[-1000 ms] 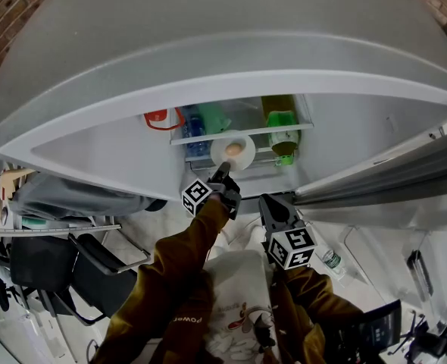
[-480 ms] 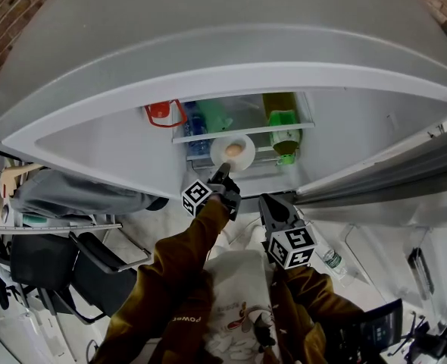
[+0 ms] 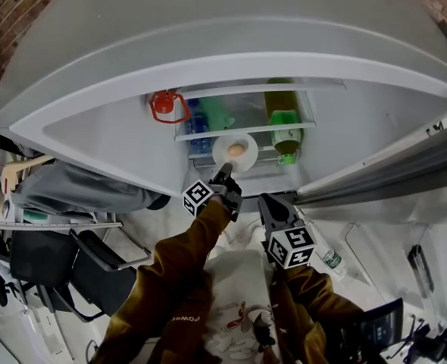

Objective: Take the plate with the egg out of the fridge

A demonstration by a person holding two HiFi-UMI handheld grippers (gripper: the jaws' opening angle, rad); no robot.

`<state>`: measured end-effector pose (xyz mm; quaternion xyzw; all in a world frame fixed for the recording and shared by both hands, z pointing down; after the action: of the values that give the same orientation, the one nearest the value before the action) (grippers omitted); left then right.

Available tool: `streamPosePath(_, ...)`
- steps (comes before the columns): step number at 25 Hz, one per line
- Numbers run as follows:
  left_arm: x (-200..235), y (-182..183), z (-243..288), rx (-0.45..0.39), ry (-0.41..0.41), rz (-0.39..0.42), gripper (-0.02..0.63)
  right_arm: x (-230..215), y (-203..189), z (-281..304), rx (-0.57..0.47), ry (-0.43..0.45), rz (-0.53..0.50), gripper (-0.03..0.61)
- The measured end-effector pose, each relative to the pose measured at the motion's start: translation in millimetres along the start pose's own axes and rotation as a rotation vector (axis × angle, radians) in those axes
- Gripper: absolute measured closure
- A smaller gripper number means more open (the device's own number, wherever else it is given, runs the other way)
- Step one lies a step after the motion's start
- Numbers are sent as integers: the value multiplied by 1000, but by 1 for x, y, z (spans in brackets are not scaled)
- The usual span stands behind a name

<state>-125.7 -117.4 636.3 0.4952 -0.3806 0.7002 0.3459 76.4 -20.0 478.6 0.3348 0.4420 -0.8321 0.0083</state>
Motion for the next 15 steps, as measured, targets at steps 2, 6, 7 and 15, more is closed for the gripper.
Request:
streamPosePath(2, -2, 0, -1, 2, 3, 16, 581, -1, 0, -1, -3, 0, 3, 571)
streamPosePath(6, -9, 0, -3, -1, -10, 27, 581, -2, -1, -3, -5, 1, 6, 571)
streamPosePath(7, -12, -1, -4, -1, -14, 30, 581, -2, -1, -4, -4, 2, 5, 572)
streamPosePath(15, -19, -2, -17, -4, -22, 38, 581, -1, -4, -5, -3, -5, 15, 572)
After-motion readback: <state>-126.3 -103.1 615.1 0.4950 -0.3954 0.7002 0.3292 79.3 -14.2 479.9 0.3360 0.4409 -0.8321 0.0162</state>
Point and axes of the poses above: the fingertips, and each gripper's own axes: z forward along the fingers, x to its left, y out of its top, the point moved 10 cm from there along -z, backward along the fingers, and after that the axes turned 15 degrees about z, right-handed, at the moved point
